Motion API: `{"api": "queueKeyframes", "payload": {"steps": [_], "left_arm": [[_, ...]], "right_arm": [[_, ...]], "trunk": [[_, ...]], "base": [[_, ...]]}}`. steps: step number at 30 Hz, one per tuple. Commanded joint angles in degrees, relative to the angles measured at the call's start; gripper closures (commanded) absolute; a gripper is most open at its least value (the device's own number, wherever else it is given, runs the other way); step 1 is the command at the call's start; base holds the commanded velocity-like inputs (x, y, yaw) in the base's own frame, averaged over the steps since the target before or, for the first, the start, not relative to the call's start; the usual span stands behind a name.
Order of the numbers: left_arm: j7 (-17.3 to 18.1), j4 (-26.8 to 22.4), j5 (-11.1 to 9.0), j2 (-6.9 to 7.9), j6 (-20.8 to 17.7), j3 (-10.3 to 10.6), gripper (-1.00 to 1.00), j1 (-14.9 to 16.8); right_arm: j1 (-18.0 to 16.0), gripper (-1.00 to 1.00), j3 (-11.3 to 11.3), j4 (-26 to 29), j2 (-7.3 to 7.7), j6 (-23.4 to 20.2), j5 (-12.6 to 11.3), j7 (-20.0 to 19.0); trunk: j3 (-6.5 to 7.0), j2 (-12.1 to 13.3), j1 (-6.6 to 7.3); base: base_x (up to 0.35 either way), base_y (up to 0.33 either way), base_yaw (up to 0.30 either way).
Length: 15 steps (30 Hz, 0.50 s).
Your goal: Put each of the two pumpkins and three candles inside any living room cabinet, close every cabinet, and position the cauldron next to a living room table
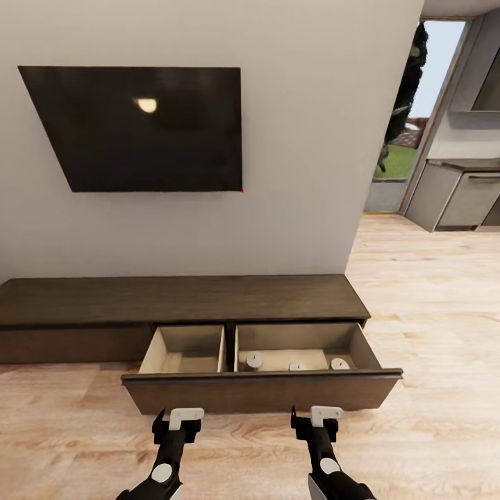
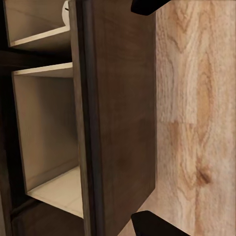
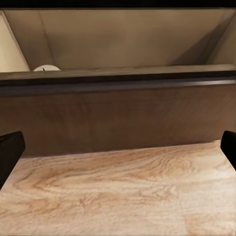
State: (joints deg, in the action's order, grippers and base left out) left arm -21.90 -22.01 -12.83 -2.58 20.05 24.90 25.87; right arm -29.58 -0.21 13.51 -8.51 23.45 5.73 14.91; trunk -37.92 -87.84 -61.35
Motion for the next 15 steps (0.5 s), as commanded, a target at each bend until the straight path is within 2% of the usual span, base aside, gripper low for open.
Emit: {"api": "queueKeyframes", "payload": {"steps": [1,15], "left_arm": [[-0.34,0.04,-0.53,0.03,0.25,0.49,-1.00,0.05],[-0.34,0.04,-0.53,0.05,0.25,0.50,-1.00,0.06]], "right_arm": [[-0.04,-1.00,-0.03,-0.06,-0.02,0.02,0.60,0.47],[-0.04,-1.00,-0.20,-0.06,0.06,0.02,0.60,0.47]], "trunk": [[-0.23,-0.44,-0.22],[-2.75,-6.06,-3.30]], "base": [[0.000,0.000,0.000],[0.000,0.000,0.000]]}}
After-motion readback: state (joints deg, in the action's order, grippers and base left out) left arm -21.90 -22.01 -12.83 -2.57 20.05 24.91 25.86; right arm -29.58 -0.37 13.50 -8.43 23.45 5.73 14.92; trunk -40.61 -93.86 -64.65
